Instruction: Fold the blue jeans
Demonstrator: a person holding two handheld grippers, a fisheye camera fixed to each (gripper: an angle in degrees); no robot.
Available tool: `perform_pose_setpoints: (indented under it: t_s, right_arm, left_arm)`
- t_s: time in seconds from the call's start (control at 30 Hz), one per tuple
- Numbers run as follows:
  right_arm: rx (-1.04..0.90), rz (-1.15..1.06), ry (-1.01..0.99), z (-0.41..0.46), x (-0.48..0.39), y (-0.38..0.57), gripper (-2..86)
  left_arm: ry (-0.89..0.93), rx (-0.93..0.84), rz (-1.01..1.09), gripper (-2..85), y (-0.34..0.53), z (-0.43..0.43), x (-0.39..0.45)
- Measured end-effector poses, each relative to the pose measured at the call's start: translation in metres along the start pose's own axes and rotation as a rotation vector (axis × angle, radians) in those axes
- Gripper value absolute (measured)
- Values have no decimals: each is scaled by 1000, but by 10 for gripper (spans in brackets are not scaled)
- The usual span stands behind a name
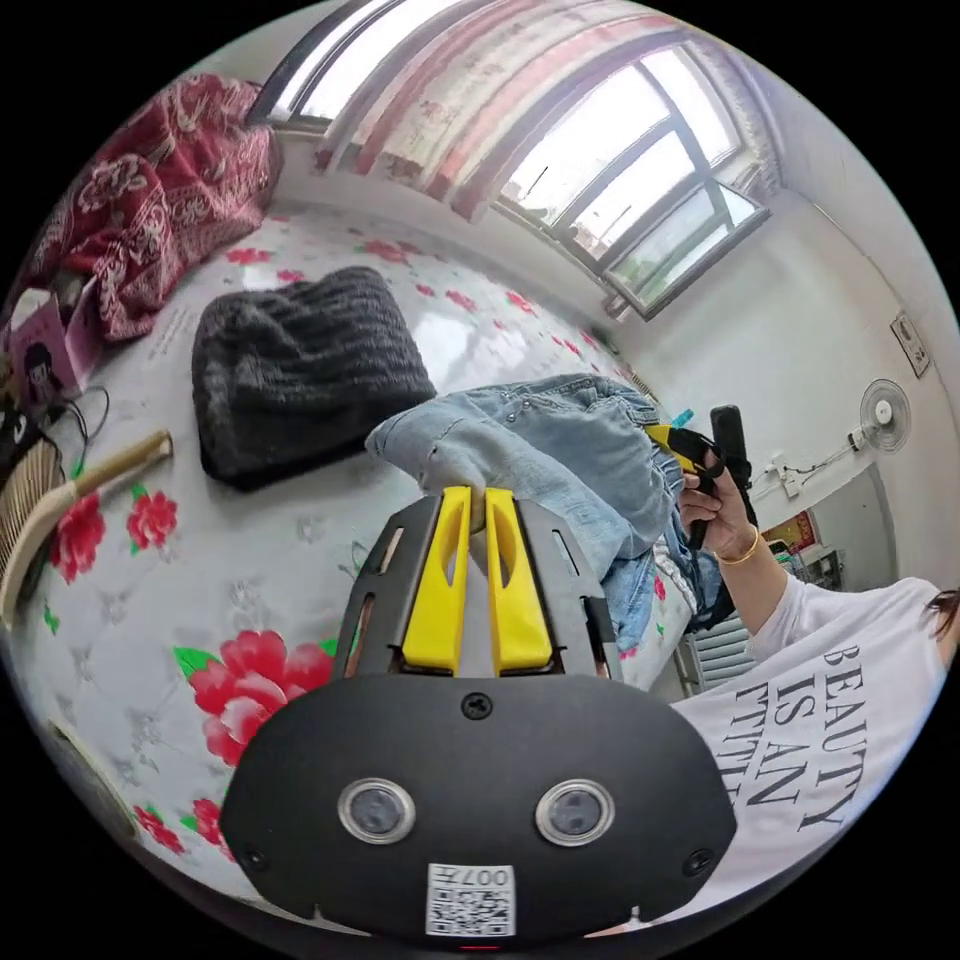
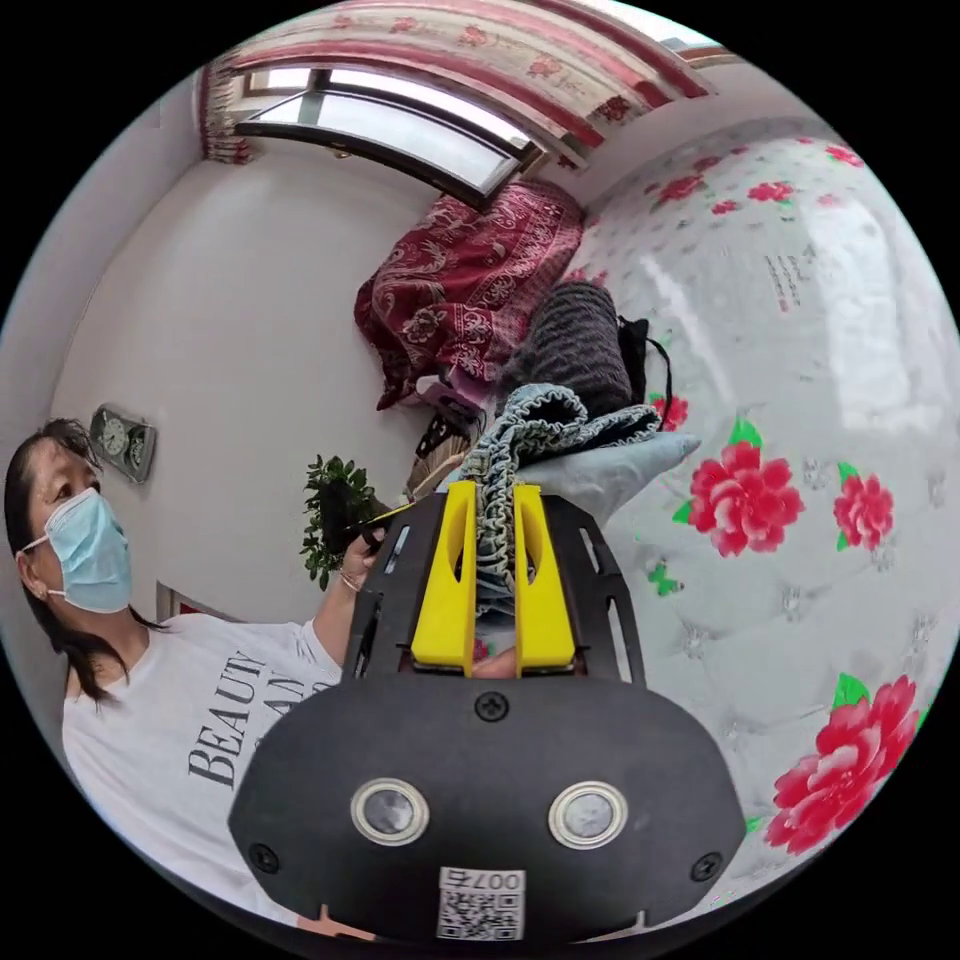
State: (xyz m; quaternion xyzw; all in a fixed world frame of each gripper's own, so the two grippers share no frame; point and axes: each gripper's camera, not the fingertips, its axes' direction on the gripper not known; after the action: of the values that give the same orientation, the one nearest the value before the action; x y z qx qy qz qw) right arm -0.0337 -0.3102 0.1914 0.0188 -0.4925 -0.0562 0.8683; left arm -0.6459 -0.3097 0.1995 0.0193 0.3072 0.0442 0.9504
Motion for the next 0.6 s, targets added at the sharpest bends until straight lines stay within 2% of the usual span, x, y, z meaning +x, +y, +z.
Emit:
perform_pose_setpoints:
  t_s: [0.07,0.13,0.2,0.27,0.33,0.43,0.6]
  right_arm:
    - [44,-84,18,17,-23,-47,46]
    - [84,-94,44,41,-34,-91,47]
    - [85,-10,153,81,-26,-129,51]
    - [49,20,235,109,-16,-132,54]
    - [-13,20,307,134,-7,-110,56]
    - [-178,-6,441,168,13,-28,60]
    - [-450,-14,730,172,24,152,65]
  left_arm:
    - [-110,118,26,6,-53,-27,-9]
    - [-219,164,-1,11,-88,-33,-22]
    - [-394,130,-45,14,-112,-20,-40]
    - [-544,17,-131,7,-110,10,-65]
    - [-547,-29,-146,10,-79,33,-71]
    - [-579,-142,-107,24,0,80,-59]
    - [-556,-387,-9,24,115,139,-2]
